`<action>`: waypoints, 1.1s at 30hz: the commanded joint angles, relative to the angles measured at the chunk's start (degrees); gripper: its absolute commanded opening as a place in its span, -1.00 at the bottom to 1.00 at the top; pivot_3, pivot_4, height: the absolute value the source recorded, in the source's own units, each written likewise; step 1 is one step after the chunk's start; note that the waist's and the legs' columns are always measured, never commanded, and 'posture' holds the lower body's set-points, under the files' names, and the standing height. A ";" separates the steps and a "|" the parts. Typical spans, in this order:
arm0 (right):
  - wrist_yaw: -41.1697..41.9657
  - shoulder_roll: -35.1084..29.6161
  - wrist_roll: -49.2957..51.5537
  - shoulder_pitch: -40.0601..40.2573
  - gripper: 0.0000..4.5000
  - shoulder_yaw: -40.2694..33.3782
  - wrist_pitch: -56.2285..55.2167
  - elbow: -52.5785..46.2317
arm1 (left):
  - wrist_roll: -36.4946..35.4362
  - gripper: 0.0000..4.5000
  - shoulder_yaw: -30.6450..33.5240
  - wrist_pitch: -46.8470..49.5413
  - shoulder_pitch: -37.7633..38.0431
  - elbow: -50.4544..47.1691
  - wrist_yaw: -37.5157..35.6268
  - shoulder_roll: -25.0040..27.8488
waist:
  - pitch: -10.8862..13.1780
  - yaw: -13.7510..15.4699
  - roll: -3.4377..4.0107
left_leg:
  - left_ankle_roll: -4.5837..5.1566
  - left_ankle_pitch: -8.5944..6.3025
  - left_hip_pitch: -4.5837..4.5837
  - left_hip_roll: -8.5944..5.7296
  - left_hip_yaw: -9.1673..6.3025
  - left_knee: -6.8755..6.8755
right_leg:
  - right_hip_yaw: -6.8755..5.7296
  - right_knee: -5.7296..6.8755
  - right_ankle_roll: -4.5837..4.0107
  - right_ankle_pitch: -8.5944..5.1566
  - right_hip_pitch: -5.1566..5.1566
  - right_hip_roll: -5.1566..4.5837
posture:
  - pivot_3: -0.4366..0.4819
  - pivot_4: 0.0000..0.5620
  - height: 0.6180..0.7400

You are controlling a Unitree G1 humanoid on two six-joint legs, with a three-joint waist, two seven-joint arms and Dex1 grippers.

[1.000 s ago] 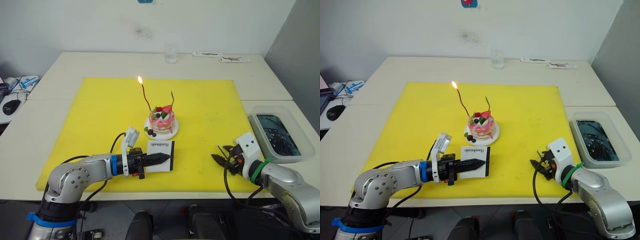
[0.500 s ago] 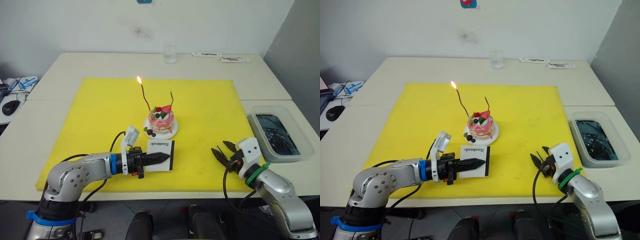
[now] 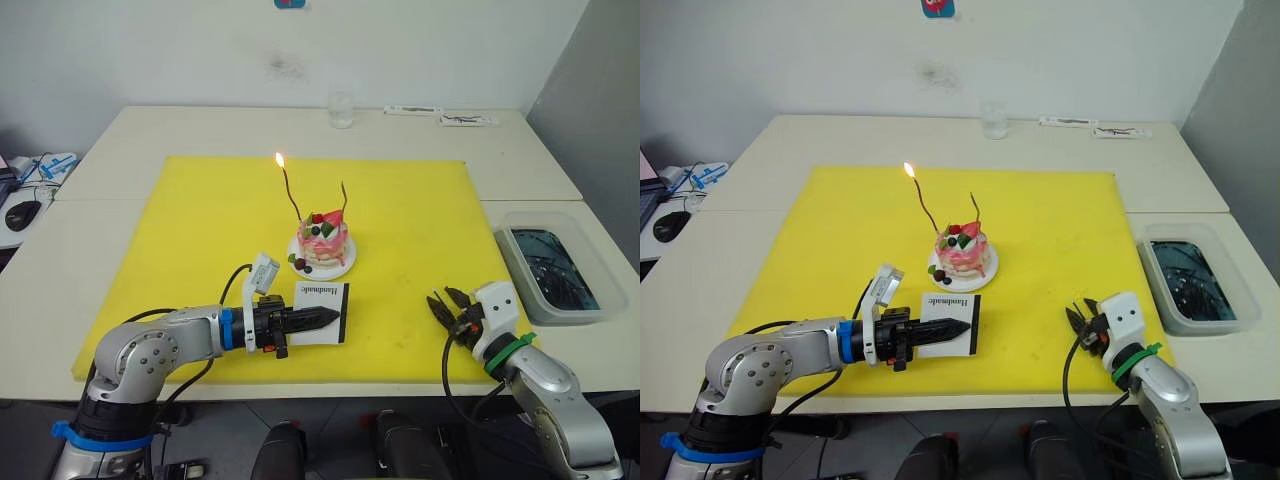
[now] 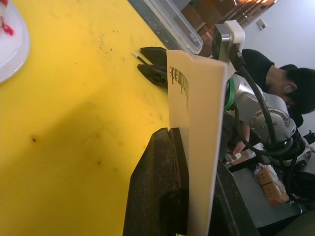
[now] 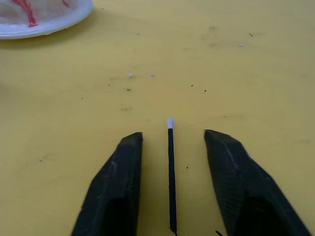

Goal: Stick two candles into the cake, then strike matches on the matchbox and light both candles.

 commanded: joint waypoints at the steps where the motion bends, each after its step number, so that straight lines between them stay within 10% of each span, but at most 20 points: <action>1: -1.31 -0.15 -1.02 0.59 -0.66 0.16 1.51 -0.30 | -0.82 -1.00 0.67 -0.03 -0.65 -1.50 -0.01 0.02 | -0.01 0.00 0.00 | 0.00 0.00 0.00 0.00 0.00 0.00 | 0.00 0.00 0.00 0.00 0.00 0.00 | -0.05 -0.47 1.00; 3: -1.57 -0.19 -1.11 0.51 -0.98 0.34 1.87 -0.48 | -0.86 -1.00 0.68 0.02 -0.58 -1.57 0.09 0.00 | -0.01 0.00 -0.01 | 0.00 0.00 0.00 0.00 0.00 0.00 | 0.00 0.00 0.00 0.00 0.00 0.00 | -0.05 -0.47 1.00; 19: 8.08 -8.56 4.31 -3.91 -0.98 1.32 4.90 -11.88 | 0.01 -1.00 0.22 -0.76 -1.67 -0.37 0.59 -1.22 | -0.01 0.04 0.01 | 0.00 0.00 -0.02 0.00 0.02 0.00 | 0.01 -0.01 0.00 0.00 -0.02 0.00 | -0.05 -0.47 1.00; 33: 21.85 -20.31 3.33 -26.86 -0.98 16.08 8.69 -14.00 | 3.06 -1.00 -0.04 -1.37 -8.81 5.97 3.55 -6.82 | -0.01 0.20 0.00 | 0.00 0.00 -0.11 0.00 -0.06 -0.05 | -0.07 -0.03 0.21 0.12 -0.05 0.03 | -0.05 -0.47 1.00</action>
